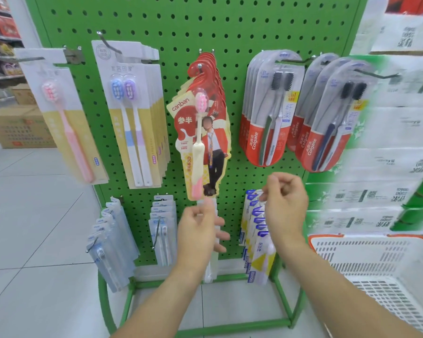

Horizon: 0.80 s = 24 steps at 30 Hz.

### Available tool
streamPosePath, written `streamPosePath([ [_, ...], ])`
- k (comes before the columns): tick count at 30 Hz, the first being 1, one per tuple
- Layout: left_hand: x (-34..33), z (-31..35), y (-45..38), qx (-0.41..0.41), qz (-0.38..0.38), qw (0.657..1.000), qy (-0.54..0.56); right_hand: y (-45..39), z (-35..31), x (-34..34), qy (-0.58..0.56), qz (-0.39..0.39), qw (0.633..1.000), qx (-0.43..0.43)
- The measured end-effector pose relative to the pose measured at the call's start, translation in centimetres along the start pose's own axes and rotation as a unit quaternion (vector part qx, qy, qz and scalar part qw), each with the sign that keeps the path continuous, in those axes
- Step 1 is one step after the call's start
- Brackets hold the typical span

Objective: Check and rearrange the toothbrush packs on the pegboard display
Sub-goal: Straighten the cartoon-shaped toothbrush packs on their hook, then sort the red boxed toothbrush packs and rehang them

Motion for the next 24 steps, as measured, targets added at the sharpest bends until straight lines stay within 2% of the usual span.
streamPosePath([
  [2,-2.1,-1.5,0.5,0.042,-0.039,0.998,-0.015,-2.0,0.6,0.5,0.003,0.009,1.000,-0.028],
  [5,-5.6,-1.1,0.9,0.017,-0.082,0.996,-0.011,-3.9,2.1,-1.0,-0.032,-0.051,0.993,-0.101],
  [7,-7.7,0.4,0.6,-0.010,-0.087,0.996,-0.004,-5.0,2.3,-1.9,-0.058,-0.085,0.987,-0.127],
  [9,-9.0,1.6,0.1,-0.003,-0.063,0.998,0.023,-5.8,2.2,-2.2,-0.079,-0.086,0.983,-0.142],
  [11,-10.1,2.4,-0.5,0.005,-0.037,0.998,0.051,-6.3,1.8,-1.9,-0.104,-0.074,0.983,-0.130],
  [16,-11.3,3.6,-1.9,-0.034,0.022,0.995,0.087,-6.9,0.7,-1.5,-0.125,-0.078,0.985,-0.086],
  [20,-11.9,3.7,-2.6,-0.035,0.013,0.987,0.159,-6.3,-0.9,-1.7,-0.131,-0.111,0.983,-0.057],
  [24,-12.1,2.5,-2.8,0.016,0.002,0.975,0.222,-4.8,-1.5,-0.7,-0.073,-0.130,0.989,0.018],
])
Point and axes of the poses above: each hand's wrist, its own y-axis away from the middle knuckle, its own x-axis out of the back of the hand, z = x × y, the point moved 9 cm from there along -y, towards the middle knuckle
